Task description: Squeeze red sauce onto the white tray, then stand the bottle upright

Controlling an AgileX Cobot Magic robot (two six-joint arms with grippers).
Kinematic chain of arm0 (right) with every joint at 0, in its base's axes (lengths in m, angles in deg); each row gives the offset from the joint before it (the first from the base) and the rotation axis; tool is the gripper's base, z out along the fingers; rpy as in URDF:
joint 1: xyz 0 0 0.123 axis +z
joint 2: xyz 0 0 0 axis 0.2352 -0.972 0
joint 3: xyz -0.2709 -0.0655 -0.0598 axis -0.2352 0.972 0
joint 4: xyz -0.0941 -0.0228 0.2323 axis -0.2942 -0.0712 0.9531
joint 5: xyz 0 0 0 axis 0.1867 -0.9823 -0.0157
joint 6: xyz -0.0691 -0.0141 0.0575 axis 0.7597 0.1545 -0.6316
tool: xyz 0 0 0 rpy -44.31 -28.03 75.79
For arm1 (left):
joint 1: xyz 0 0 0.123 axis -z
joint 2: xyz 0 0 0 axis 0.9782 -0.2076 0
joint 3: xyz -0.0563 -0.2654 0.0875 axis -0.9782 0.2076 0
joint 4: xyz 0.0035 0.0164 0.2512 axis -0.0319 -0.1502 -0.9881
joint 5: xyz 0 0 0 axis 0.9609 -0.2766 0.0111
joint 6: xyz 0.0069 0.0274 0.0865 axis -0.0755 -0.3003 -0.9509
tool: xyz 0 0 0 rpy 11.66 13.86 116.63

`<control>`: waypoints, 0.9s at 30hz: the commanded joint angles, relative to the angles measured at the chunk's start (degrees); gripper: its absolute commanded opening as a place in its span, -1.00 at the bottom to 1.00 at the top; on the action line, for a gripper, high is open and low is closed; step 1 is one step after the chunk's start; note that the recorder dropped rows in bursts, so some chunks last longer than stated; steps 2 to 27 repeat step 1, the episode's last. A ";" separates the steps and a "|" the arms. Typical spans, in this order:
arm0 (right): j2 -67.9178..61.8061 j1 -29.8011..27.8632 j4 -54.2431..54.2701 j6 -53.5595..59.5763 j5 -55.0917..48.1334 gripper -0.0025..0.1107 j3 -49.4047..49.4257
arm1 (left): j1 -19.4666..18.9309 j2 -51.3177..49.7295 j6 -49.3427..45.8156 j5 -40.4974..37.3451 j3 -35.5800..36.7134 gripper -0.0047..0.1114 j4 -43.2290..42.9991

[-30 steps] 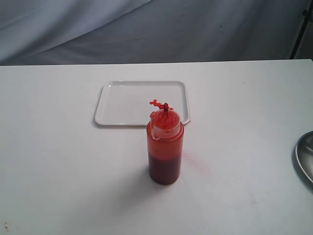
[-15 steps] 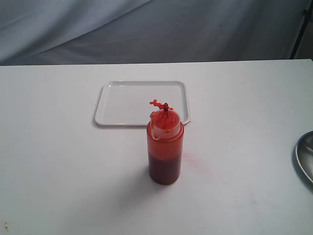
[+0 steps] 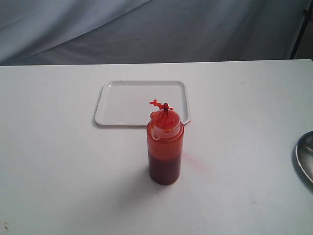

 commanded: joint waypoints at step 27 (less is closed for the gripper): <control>0.35 -0.45 0.30 -0.33 0.05 0.90 0.22 | 0.37 0.21 0.07 0.29 0.27 0.89 0.00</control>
